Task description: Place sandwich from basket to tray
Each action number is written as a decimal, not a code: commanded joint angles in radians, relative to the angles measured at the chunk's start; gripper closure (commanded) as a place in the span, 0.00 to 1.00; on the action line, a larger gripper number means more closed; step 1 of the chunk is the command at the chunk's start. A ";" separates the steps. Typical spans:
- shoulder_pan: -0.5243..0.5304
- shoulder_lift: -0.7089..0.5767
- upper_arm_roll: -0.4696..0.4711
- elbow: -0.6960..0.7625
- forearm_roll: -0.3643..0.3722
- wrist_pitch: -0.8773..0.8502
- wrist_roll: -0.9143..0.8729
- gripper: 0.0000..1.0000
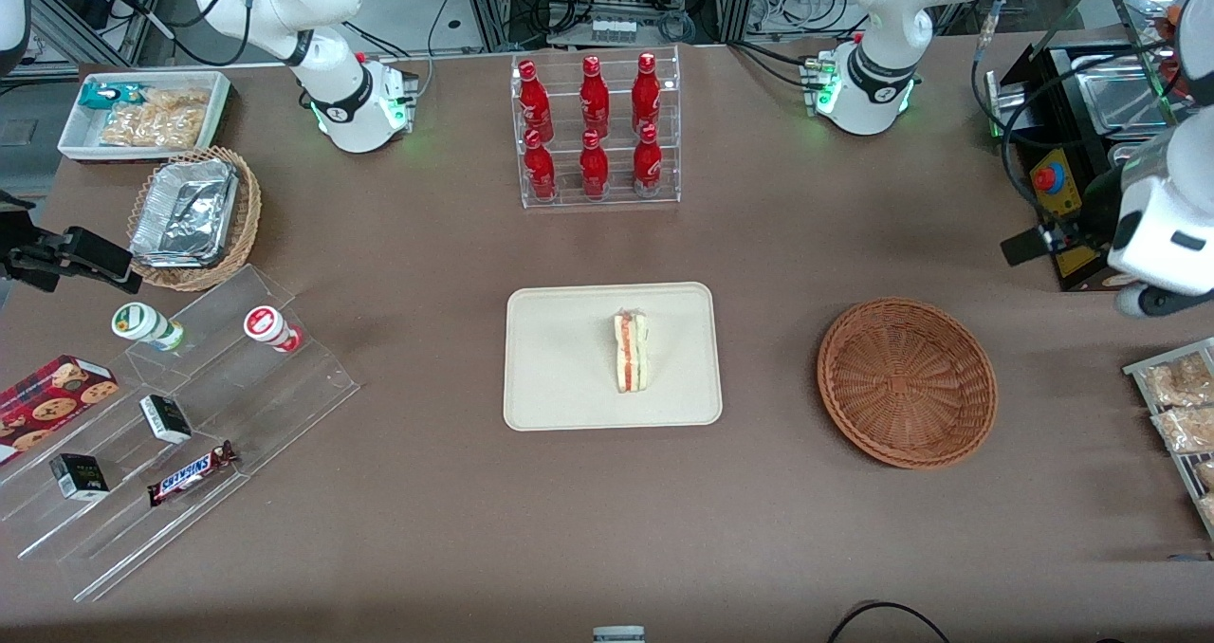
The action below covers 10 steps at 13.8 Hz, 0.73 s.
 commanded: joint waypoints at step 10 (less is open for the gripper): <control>0.016 -0.234 -0.005 -0.256 -0.095 0.050 0.176 0.00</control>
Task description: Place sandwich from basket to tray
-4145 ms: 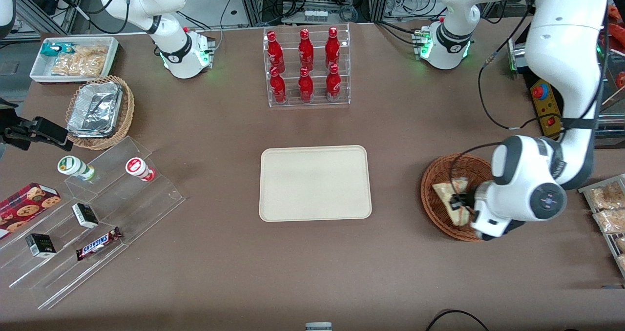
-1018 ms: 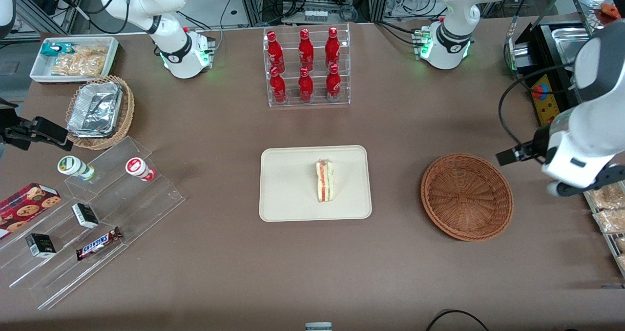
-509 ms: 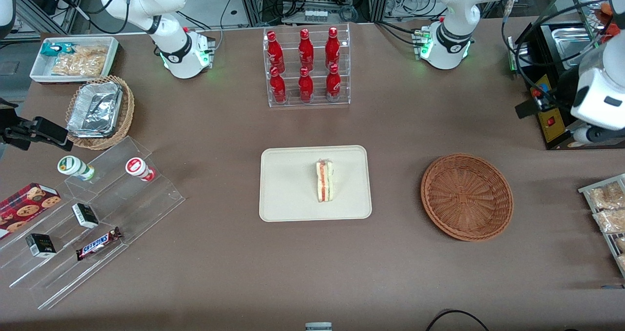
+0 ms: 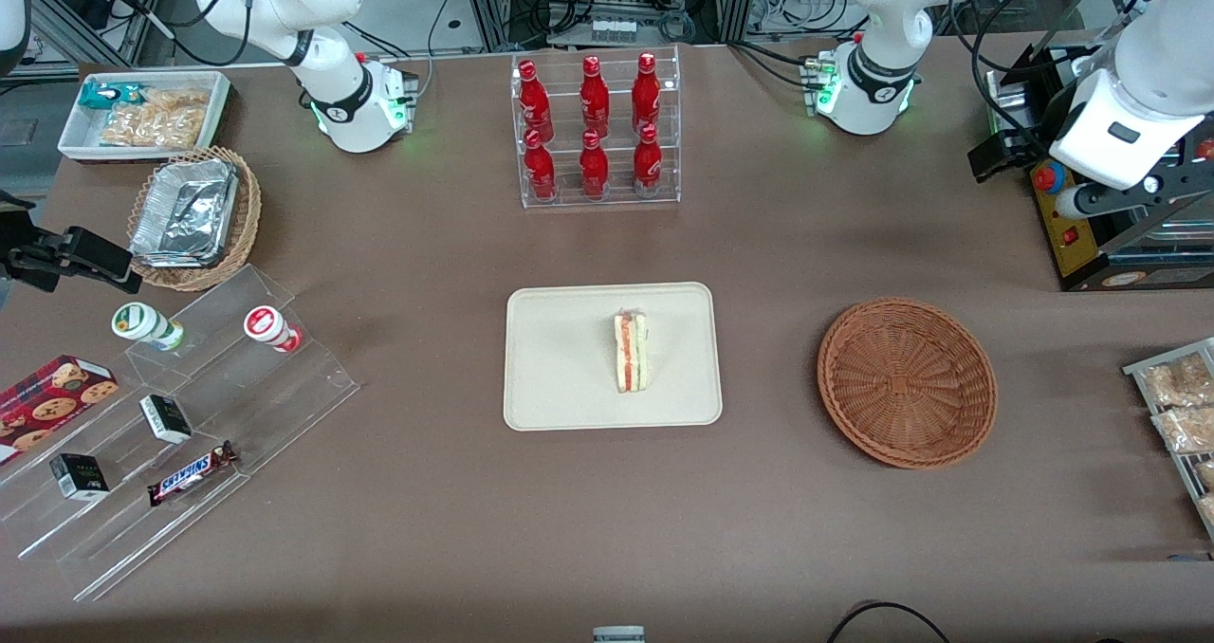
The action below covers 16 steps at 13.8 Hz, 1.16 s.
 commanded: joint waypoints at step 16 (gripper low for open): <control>0.006 0.061 -0.006 0.104 0.074 -0.007 0.037 0.00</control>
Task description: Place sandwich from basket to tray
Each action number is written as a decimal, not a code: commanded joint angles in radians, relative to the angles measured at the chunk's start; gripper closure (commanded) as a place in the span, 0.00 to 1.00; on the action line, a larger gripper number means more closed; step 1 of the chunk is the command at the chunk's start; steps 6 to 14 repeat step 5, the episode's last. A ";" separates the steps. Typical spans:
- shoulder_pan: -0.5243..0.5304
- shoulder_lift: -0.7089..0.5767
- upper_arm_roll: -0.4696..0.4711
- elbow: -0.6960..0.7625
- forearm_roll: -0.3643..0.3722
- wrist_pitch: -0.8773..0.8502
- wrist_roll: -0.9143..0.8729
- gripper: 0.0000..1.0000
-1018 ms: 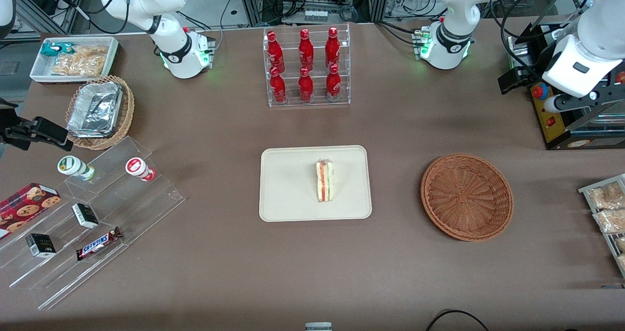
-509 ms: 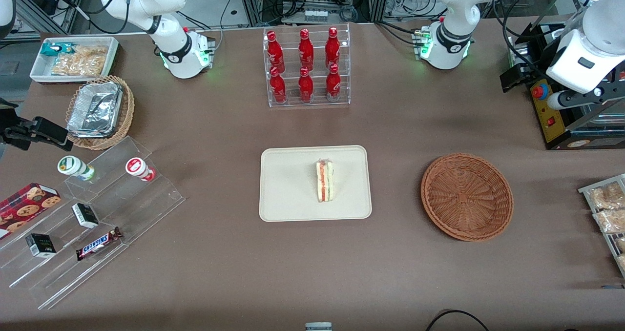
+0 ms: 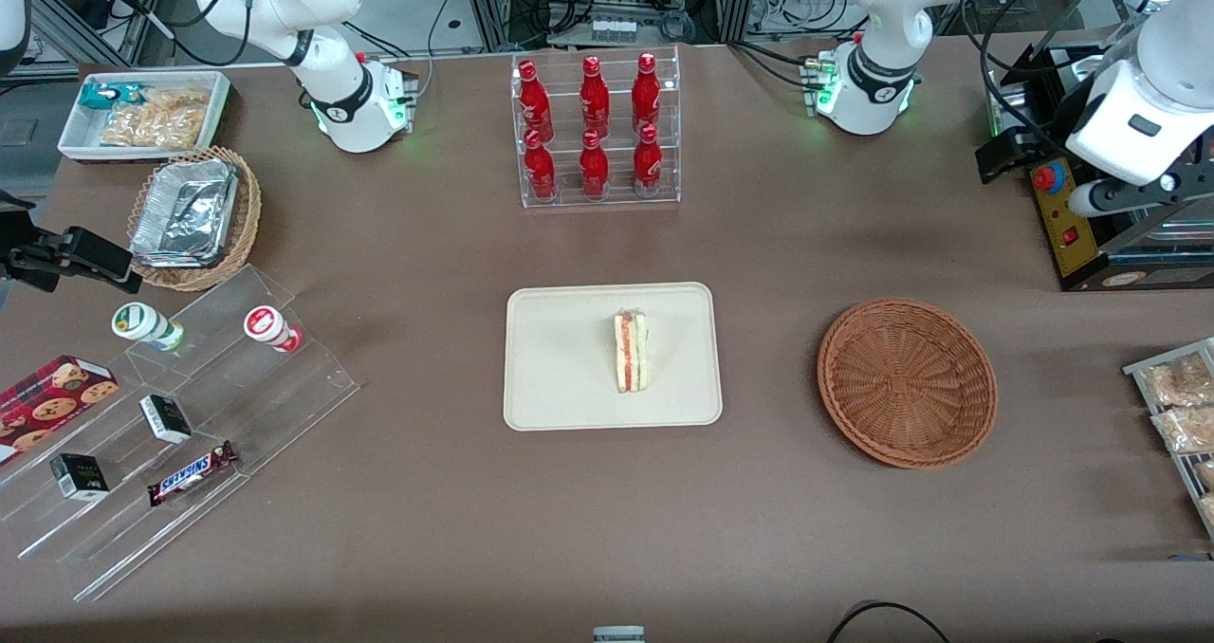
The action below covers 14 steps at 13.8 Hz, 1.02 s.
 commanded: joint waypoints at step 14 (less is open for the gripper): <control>0.002 0.041 -0.017 0.050 0.025 0.015 0.011 0.00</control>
